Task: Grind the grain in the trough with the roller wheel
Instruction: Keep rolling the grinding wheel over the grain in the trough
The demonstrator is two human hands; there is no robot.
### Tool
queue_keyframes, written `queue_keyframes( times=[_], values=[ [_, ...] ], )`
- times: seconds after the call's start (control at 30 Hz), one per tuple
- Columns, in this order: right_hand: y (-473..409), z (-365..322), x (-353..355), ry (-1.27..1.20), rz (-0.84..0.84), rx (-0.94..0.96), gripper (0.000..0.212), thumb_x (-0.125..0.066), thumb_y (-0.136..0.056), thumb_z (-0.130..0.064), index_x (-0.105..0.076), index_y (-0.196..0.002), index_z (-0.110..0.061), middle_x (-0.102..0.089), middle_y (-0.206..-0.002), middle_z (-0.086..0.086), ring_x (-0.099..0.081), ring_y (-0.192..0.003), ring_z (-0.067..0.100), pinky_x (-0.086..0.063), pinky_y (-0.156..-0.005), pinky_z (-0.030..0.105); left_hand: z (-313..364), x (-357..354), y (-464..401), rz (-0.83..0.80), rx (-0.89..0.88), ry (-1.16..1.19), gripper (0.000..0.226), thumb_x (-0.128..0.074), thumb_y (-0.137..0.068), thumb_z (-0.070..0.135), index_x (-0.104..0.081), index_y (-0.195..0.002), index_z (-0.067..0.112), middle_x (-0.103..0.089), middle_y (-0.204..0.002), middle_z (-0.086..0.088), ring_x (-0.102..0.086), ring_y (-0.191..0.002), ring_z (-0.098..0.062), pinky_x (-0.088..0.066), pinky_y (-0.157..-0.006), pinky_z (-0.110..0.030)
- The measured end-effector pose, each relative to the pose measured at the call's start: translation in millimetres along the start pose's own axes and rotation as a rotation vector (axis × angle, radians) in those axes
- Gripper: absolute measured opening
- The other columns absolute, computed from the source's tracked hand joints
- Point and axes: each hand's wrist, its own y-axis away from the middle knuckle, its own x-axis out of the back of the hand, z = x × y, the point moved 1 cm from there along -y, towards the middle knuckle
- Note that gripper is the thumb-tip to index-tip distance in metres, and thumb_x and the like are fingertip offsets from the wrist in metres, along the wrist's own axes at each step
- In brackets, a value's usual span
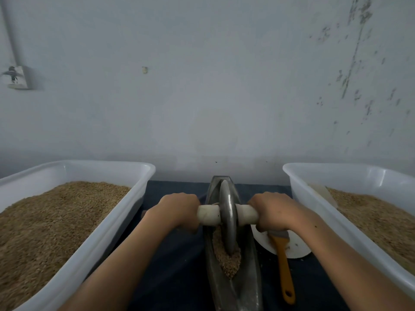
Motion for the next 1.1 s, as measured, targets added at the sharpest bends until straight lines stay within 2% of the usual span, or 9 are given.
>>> queue_keyframes(
  times=[0.2,0.3,0.4,0.6,0.67,0.77,0.93,1.0,1.1],
  values=[
    [-7.5,-3.0,-13.4,-0.002,0.326,-0.1,0.013,-0.056,-0.089,-0.02,-0.053,-0.099,-0.027,-0.064,-0.098,-0.002,-0.059,-0.086,0.02,-0.035,-0.068,0.03,6.4,-6.3,-3.9,0.357,0.047,-0.091,0.023,-0.059,-0.086,0.028,-0.054,-0.108,0.022,-0.062,-0.102,0.0,-0.059,-0.093,-0.02,-0.037,-0.07,-0.029],
    [-9.7,-2.7,-17.8,-0.027,0.374,-0.116,0.011,-0.056,-0.09,-0.023,-0.05,-0.099,-0.027,-0.064,-0.097,-0.002,-0.058,-0.085,0.021,-0.035,-0.068,0.03,8.3,-10.7,-3.3,0.484,0.047,-0.108,0.02,-0.056,-0.089,0.029,-0.052,-0.107,0.022,-0.062,-0.099,0.001,-0.06,-0.091,-0.019,-0.039,-0.069,-0.028],
    [-8.8,-1.4,-15.3,-0.014,0.337,-0.092,0.015,-0.055,-0.09,-0.021,-0.054,-0.104,-0.027,-0.064,-0.1,-0.001,-0.06,-0.089,0.02,-0.035,-0.069,0.029,5.9,-7.9,-3.9,0.397,0.019,-0.105,0.024,-0.059,-0.087,0.028,-0.055,-0.11,0.021,-0.062,-0.103,0.0,-0.06,-0.095,-0.02,-0.043,-0.075,-0.031],
    [-0.4,0.0,-0.8,0.01,0.003,-0.006,0.027,-0.067,-0.081,-0.022,-0.059,-0.106,-0.023,-0.059,-0.09,-0.003,-0.056,-0.08,0.015,-0.036,-0.06,0.025,-1.1,1.3,-2.0,-0.043,-0.024,0.017,0.039,-0.071,-0.077,0.029,-0.058,-0.112,0.017,-0.063,-0.1,-0.002,-0.058,-0.087,-0.018,-0.045,-0.074,-0.03],
    [0.1,0.4,0.6,-0.003,-0.034,-0.002,0.026,-0.069,-0.08,-0.022,-0.059,-0.104,-0.023,-0.06,-0.09,-0.003,-0.056,-0.08,0.015,-0.038,-0.059,0.024,-1.9,1.5,-2.0,-0.086,-0.023,0.028,0.041,-0.072,-0.075,0.028,-0.058,-0.112,0.015,-0.062,-0.095,-0.001,-0.059,-0.086,-0.019,-0.048,-0.075,-0.031],
    [-2.8,-0.1,-2.6,-0.015,0.025,-0.017,0.022,-0.065,-0.082,-0.021,-0.059,-0.103,-0.024,-0.06,-0.088,-0.005,-0.057,-0.079,0.014,-0.037,-0.06,0.024,-0.3,1.2,-1.9,0.019,-0.005,-0.005,0.039,-0.07,-0.077,0.031,-0.058,-0.111,0.018,-0.056,-0.088,0.002,-0.054,-0.08,-0.016,-0.042,-0.07,-0.03],
    [-9.5,-1.8,-17.2,-0.016,0.38,-0.104,0.014,-0.055,-0.088,-0.021,-0.044,-0.089,-0.03,-0.062,-0.092,-0.004,-0.049,-0.074,0.017,-0.033,-0.066,0.029,3.2,-4.9,-4.1,0.406,0.007,-0.084,0.024,-0.058,-0.086,0.03,-0.055,-0.109,0.024,-0.063,-0.104,0.001,-0.059,-0.096,-0.021,-0.034,-0.07,-0.03],
    [-11.5,-0.6,-21.0,-0.037,0.435,-0.111,0.012,-0.054,-0.089,-0.023,-0.043,-0.088,-0.03,-0.062,-0.09,-0.005,-0.048,-0.073,0.017,-0.032,-0.065,0.029,4.9,-5.2,-4.1,0.461,0.015,-0.082,0.021,-0.056,-0.088,0.028,-0.053,-0.108,0.024,-0.062,-0.104,0.0,-0.059,-0.096,-0.021,-0.034,-0.07,-0.029],
    [-9.5,1.8,-20.5,-0.047,0.413,-0.085,0.01,-0.053,-0.09,-0.024,-0.045,-0.088,-0.03,-0.058,-0.086,-0.007,-0.05,-0.074,0.015,-0.032,-0.065,0.028,6.2,-4.2,-5.0,0.421,0.007,-0.127,0.023,-0.058,-0.087,0.027,-0.055,-0.109,0.022,-0.063,-0.104,-0.001,-0.06,-0.095,-0.021,-0.037,-0.071,-0.03]
  ],
)
